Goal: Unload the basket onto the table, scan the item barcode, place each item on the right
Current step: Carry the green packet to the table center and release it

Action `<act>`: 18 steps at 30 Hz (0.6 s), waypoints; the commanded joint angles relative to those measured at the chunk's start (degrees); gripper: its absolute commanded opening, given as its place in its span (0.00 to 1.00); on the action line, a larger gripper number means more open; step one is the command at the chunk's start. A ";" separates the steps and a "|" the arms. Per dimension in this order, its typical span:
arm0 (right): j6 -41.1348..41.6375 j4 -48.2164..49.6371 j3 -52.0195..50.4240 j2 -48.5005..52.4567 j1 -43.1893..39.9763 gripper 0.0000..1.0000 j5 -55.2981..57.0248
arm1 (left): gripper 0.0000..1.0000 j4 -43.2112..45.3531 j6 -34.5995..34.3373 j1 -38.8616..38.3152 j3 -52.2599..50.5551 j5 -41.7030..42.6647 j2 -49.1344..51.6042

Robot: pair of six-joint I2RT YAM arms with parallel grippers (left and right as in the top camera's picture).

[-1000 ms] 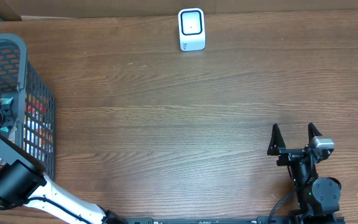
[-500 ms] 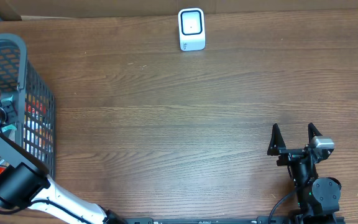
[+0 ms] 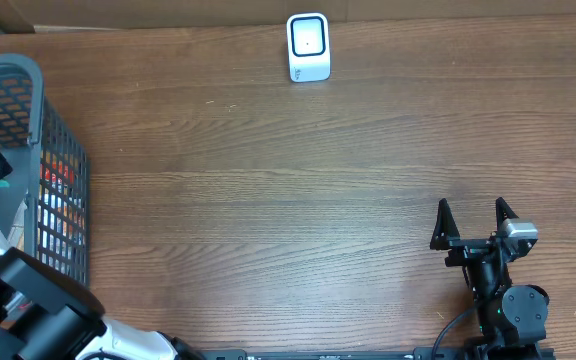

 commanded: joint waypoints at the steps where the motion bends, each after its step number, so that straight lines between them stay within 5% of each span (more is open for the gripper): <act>1: -0.22 0.33 -0.61 -0.57 0.07 1.00 0.15 | 0.04 -0.07 -2.80 -0.07 -0.13 1.25 -3.52; 18: -0.22 0.33 -0.61 -0.57 0.07 1.00 0.15 | 0.04 1.46 -8.15 -8.85 8.26 2.54 -24.28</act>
